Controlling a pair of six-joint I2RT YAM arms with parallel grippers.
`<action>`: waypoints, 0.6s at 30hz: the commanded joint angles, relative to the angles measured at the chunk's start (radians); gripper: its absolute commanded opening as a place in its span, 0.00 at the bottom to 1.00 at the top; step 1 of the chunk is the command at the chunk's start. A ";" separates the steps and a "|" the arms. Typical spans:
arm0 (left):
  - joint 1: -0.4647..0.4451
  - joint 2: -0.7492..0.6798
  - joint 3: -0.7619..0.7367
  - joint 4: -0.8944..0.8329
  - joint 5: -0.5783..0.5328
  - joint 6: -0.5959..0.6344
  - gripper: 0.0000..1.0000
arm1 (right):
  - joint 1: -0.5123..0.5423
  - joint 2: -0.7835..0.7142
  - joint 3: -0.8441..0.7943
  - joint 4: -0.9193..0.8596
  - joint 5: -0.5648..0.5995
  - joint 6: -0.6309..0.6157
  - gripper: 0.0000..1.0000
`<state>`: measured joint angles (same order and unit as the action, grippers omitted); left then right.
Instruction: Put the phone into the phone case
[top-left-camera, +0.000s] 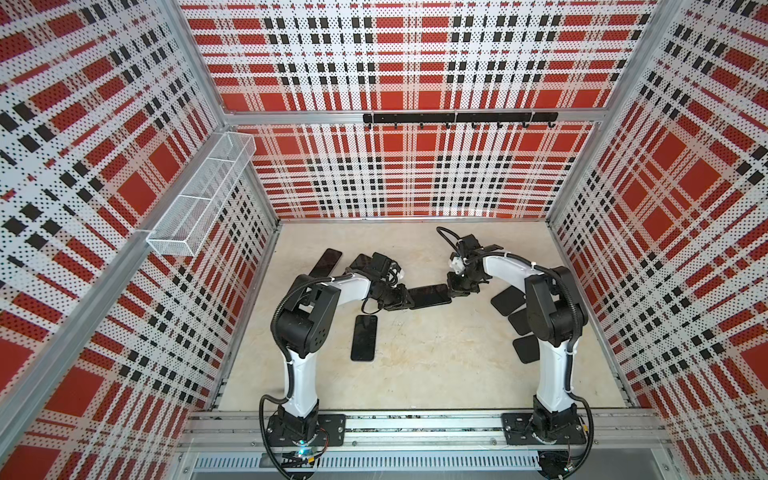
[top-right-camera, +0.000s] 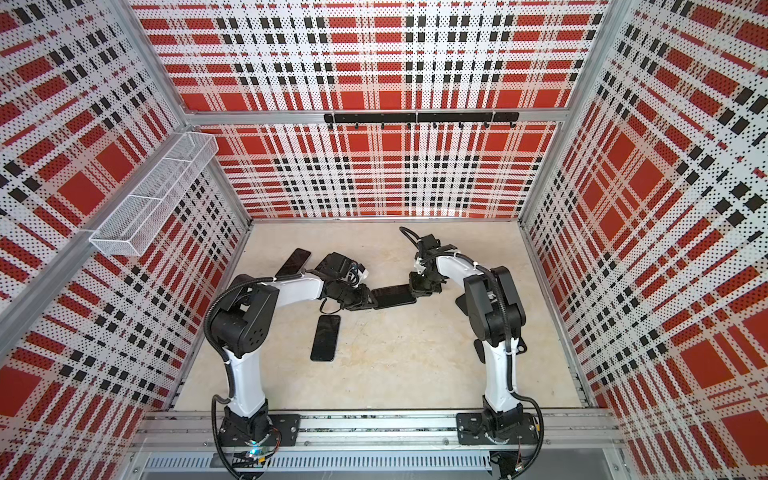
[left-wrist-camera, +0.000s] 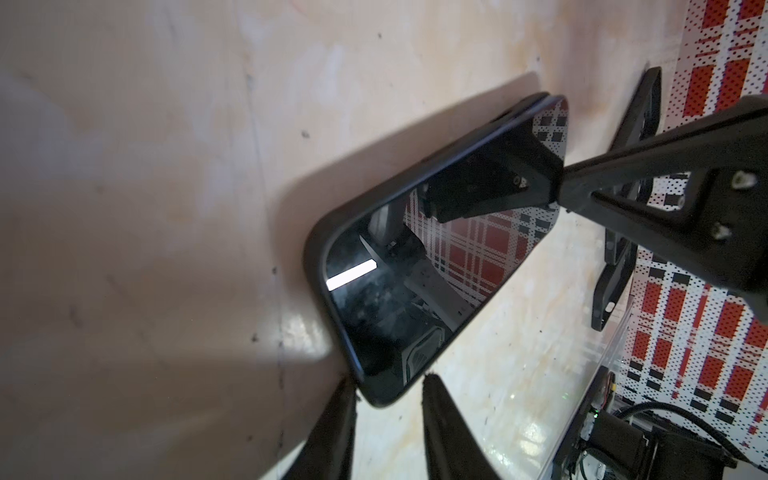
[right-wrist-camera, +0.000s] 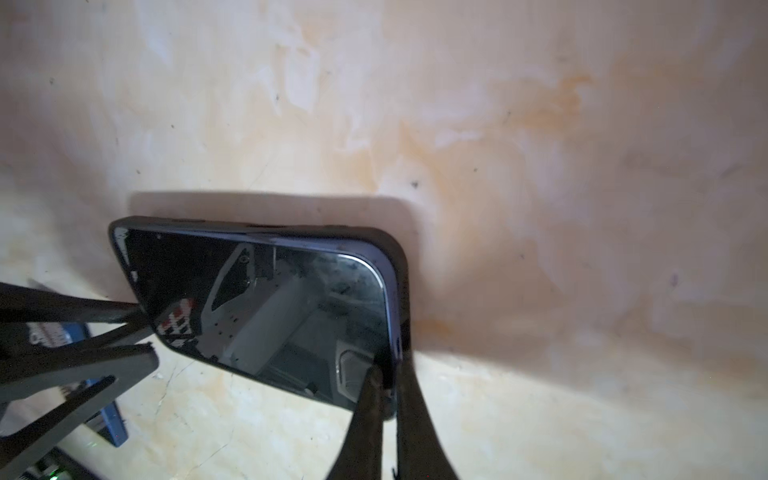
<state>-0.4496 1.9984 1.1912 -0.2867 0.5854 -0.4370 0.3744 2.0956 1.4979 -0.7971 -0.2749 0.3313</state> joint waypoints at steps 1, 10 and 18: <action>-0.003 0.025 0.004 0.032 -0.064 0.029 0.32 | 0.105 0.153 -0.019 -0.180 0.024 -0.042 0.09; 0.022 -0.004 0.011 0.012 -0.121 0.047 0.32 | 0.039 0.072 0.146 -0.276 0.076 -0.074 0.25; 0.042 -0.006 0.010 0.054 -0.133 0.025 0.35 | 0.001 0.052 0.179 -0.258 0.048 -0.089 0.25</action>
<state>-0.4152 1.9938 1.1961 -0.2420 0.5068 -0.4187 0.3889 2.1368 1.6547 -1.0317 -0.2157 0.2623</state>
